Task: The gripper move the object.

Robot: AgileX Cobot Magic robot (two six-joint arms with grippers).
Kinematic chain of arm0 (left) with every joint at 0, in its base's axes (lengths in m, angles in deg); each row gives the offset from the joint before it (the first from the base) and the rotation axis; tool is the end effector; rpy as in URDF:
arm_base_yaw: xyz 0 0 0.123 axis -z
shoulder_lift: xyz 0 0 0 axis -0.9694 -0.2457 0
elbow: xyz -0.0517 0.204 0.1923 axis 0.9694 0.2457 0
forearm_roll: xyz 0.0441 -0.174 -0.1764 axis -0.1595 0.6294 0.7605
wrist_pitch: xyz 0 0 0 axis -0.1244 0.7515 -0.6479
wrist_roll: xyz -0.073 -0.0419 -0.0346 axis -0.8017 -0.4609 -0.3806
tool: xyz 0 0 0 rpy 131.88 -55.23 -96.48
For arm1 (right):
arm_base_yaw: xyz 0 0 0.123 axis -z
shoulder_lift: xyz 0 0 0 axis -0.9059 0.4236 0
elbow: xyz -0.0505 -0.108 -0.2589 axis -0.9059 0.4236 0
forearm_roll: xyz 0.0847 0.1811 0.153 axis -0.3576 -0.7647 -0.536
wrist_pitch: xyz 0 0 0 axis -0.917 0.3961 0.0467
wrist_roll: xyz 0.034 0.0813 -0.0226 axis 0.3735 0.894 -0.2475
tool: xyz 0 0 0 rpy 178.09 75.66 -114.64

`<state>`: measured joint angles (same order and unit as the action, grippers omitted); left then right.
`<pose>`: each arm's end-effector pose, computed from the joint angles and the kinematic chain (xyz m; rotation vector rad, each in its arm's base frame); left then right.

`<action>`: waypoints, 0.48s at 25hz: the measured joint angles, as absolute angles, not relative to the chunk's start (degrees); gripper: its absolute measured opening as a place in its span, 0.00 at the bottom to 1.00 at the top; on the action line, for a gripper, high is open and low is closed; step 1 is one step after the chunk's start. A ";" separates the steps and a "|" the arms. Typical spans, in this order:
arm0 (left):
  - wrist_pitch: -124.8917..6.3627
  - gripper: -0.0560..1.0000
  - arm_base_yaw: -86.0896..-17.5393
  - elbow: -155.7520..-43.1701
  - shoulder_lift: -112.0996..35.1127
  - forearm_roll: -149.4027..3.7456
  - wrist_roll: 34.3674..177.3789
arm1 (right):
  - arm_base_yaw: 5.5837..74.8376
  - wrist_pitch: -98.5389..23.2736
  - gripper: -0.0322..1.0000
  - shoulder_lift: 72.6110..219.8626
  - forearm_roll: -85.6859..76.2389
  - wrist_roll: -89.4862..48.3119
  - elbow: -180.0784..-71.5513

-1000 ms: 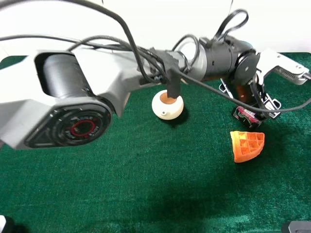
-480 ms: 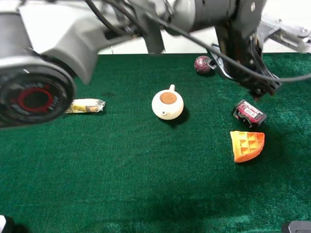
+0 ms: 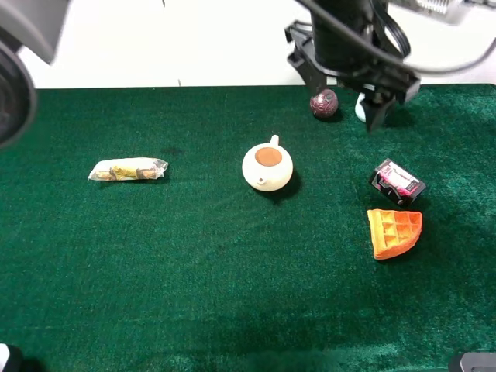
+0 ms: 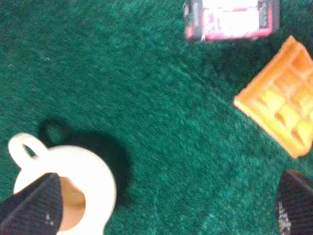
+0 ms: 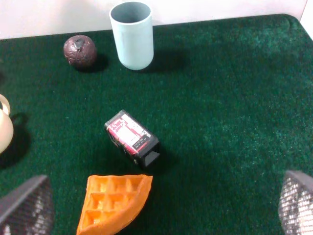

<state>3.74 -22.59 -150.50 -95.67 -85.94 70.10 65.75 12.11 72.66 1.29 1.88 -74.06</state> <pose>0.3010 -0.4030 0.2785 1.1650 2.4203 -0.3220 -0.0042 0.0026 0.2789 0.0063 2.0085 0.0257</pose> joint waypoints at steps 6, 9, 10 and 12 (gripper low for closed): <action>3.79 0.89 -23.54 -150.70 -91.80 -85.67 71.39 | 65.75 12.11 0.70 72.66 1.29 1.90 -74.06; 3.79 0.90 -23.91 -149.84 -89.33 -85.15 71.81 | 65.75 12.11 0.70 72.66 1.29 1.95 -74.06; 3.79 0.90 -24.08 -148.99 -88.24 -84.94 72.28 | 65.75 12.11 0.70 72.66 1.29 1.95 -74.06; 3.79 0.91 -24.49 -146.66 -85.71 -84.71 72.64 | 65.75 12.11 0.70 72.66 1.29 1.95 -74.06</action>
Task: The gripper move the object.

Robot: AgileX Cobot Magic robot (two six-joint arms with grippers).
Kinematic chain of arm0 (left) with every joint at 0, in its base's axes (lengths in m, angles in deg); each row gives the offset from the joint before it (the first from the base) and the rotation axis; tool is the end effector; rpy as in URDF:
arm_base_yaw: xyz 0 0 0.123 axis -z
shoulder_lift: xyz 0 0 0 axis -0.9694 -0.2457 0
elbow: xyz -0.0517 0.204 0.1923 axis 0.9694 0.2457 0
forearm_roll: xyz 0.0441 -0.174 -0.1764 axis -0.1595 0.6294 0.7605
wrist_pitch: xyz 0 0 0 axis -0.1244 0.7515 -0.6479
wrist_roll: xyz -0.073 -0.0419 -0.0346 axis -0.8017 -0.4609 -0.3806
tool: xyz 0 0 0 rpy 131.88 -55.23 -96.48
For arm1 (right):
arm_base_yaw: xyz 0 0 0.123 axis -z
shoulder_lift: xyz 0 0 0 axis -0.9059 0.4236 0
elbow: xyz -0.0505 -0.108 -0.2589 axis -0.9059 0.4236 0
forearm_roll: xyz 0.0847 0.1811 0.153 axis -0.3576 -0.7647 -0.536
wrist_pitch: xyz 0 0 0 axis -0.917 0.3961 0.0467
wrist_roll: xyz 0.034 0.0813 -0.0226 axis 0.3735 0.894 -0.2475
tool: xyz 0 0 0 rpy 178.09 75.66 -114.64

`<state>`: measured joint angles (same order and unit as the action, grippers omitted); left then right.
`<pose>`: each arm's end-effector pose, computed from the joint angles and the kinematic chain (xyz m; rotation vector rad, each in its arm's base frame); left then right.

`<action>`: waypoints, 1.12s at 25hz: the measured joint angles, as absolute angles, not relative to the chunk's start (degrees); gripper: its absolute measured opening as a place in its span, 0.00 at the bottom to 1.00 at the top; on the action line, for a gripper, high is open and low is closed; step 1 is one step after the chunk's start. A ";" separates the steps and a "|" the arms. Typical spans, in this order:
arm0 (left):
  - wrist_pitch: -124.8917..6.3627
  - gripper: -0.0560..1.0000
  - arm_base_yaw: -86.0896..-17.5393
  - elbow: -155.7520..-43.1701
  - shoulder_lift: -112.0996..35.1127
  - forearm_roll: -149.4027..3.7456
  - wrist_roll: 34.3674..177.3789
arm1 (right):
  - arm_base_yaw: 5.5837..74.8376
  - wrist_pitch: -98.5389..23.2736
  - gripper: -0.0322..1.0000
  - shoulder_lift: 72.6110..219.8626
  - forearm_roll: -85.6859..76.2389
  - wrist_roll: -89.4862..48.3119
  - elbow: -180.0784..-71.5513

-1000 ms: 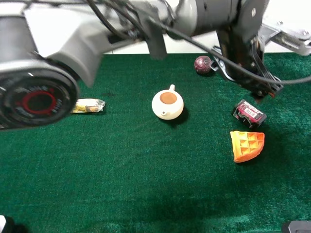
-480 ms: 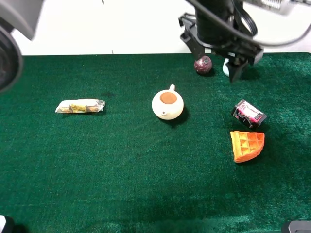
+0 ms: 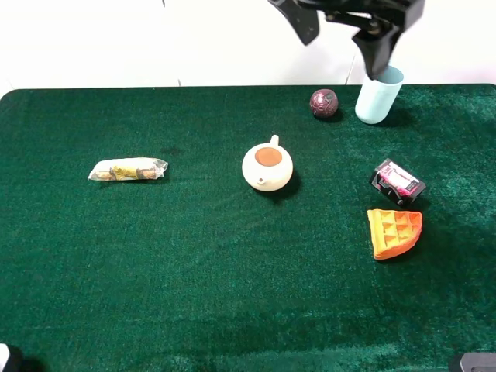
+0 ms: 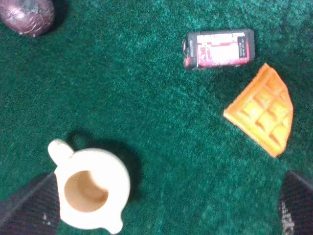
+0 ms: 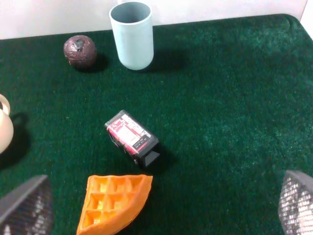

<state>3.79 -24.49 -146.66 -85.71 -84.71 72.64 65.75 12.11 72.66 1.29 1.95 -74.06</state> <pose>0.2914 -0.3673 0.3435 1.1313 2.3227 -0.3765 -0.0042 0.0026 0.2789 0.0075 2.0085 0.0265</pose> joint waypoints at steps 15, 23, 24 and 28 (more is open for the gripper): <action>3.79 0.91 -30.56 -118.51 -60.64 -84.86 76.55 | 65.75 12.11 0.70 72.66 1.29 1.95 -74.06; 3.79 0.91 -30.75 -108.45 -49.17 -87.40 78.46 | 65.75 12.11 0.70 72.66 1.29 1.95 -74.06; 3.79 0.91 -30.75 -107.21 -47.79 -87.47 78.46 | 65.75 12.11 0.70 72.66 1.29 1.95 -74.06; 3.79 0.91 -30.75 -102.35 -42.54 -88.32 78.48 | 65.75 12.11 0.70 72.66 1.29 1.95 -74.06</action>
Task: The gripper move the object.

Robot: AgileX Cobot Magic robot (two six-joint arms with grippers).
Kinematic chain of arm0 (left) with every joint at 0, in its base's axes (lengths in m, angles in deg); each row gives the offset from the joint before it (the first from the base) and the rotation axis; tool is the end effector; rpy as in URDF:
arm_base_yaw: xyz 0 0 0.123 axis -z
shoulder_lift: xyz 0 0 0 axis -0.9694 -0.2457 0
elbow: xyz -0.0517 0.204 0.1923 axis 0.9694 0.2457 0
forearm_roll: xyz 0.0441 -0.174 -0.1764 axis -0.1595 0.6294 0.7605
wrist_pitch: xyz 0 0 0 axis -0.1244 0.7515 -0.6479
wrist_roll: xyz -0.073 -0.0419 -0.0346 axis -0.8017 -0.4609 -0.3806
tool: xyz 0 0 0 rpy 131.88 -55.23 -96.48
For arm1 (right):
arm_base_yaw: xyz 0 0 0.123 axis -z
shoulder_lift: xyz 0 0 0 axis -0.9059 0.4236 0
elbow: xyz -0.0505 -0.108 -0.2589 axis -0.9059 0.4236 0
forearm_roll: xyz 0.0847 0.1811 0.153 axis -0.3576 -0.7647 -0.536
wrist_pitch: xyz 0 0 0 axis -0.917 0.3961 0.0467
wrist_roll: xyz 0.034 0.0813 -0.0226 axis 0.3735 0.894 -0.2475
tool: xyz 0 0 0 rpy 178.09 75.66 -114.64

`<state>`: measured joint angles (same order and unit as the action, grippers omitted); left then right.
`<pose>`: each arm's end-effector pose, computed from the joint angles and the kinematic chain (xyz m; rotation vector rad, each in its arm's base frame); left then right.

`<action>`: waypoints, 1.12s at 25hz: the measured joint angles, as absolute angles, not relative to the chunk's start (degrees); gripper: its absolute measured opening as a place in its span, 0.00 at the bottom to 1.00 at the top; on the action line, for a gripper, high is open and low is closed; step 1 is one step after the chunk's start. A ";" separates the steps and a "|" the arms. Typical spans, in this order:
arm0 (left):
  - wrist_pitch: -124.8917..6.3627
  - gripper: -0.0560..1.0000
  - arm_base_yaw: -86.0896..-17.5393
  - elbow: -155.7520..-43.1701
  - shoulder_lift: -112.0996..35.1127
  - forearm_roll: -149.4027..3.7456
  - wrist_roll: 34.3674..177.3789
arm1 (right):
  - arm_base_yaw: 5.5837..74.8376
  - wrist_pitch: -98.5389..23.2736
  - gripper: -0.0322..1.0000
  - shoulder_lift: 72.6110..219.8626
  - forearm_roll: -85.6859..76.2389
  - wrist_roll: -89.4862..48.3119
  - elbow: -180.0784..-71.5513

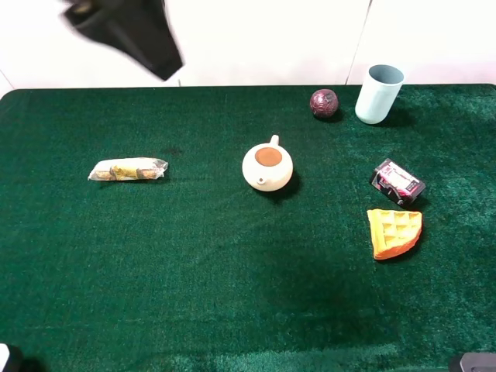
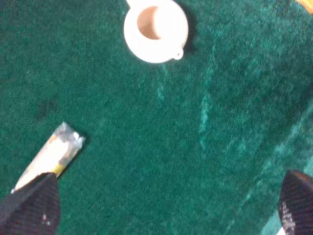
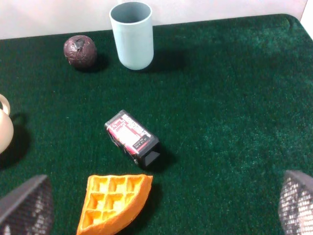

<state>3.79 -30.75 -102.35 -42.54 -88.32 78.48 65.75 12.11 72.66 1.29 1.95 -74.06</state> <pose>0.1913 -0.1873 0.3974 1.1260 2.3126 -0.2095 -0.0042 0.0026 0.2789 0.0075 2.0085 0.0265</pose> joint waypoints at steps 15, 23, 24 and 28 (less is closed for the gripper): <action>3.89 0.91 -30.75 -82.01 -13.65 -93.47 78.48 | 65.75 12.11 0.70 72.66 1.29 1.95 -74.06; 3.84 0.91 -30.75 -80.20 2.58 -97.12 78.48 | 65.75 12.11 0.70 72.66 1.29 2.28 -74.06; 3.84 0.91 -30.75 -80.20 3.99 -97.52 78.48 | 65.75 12.11 0.70 72.66 1.29 2.28 -74.06; 3.84 0.91 -32.93 -80.10 8.40 -98.69 78.61 | 65.75 12.11 0.70 72.66 1.29 2.28 -74.06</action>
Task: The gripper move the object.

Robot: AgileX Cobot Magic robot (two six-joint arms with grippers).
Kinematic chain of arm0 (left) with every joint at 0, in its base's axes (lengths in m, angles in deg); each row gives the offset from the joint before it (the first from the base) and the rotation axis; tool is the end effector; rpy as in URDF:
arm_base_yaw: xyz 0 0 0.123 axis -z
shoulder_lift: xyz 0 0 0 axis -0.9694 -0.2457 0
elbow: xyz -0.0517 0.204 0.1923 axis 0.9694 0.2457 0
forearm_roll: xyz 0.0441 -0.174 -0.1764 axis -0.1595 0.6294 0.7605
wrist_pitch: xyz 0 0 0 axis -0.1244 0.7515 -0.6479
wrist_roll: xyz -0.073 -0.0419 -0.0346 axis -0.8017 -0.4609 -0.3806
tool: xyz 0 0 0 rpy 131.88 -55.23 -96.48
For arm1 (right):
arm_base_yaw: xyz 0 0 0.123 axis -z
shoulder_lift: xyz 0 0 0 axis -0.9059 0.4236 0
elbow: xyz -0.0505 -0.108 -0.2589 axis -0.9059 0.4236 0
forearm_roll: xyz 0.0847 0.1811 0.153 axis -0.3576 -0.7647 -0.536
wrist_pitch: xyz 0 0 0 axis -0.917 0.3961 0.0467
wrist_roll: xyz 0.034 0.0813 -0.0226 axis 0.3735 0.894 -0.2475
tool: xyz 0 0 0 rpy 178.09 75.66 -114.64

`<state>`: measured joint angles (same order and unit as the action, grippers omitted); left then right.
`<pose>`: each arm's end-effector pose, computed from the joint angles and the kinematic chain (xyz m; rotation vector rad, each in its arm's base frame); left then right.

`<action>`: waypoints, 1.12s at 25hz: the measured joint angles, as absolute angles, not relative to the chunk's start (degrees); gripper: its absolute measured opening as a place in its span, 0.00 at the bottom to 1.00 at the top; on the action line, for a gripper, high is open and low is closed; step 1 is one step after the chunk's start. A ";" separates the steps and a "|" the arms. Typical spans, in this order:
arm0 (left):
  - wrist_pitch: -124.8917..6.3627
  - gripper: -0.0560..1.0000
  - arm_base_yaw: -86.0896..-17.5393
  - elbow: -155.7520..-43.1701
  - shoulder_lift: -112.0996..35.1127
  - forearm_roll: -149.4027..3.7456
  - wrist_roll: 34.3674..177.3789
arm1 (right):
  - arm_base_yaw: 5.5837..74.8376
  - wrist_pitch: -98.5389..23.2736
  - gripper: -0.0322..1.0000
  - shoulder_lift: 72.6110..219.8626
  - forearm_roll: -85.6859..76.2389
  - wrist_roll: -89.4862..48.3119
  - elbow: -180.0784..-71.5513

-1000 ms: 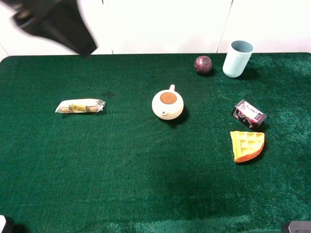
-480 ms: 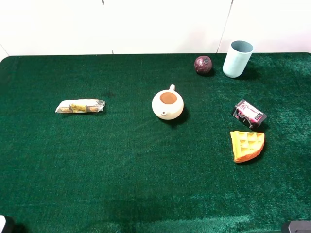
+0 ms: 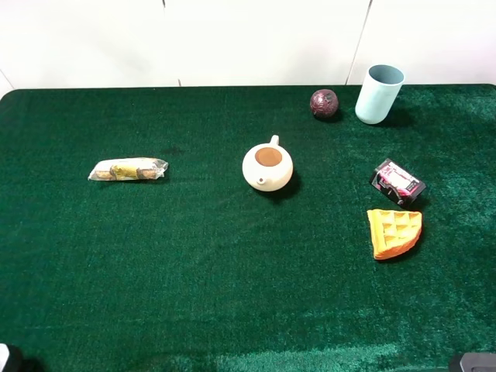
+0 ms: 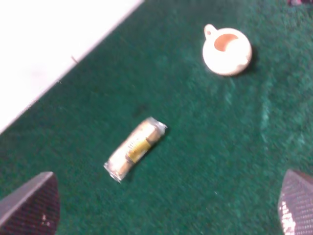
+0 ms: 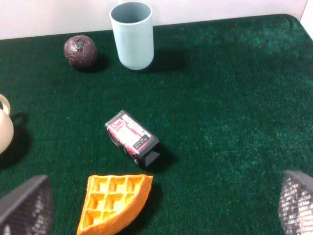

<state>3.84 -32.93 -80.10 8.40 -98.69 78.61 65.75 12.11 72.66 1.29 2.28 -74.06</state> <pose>0.0297 -0.0031 0.4160 0.8251 1.8694 -0.1369 -0.0042 0.0026 0.2789 0.0133 2.0085 0.0302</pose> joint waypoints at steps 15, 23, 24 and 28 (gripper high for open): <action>0.93 0.91 -63.56 -59.15 27.03 -93.77 79.07 | 65.75 12.11 0.70 72.66 1.29 2.28 -74.06; -4.71 0.91 -72.73 -50.38 33.88 -88.49 78.52 | 65.75 12.11 0.70 72.66 1.29 2.28 -74.06; -4.36 0.91 -73.56 -49.99 34.56 -87.83 78.38 | 65.75 12.11 0.70 72.66 1.29 2.28 -74.06; -3.00 0.91 -76.35 -48.99 35.08 -86.33 78.08 | 65.75 12.11 0.70 72.66 1.29 2.28 -74.06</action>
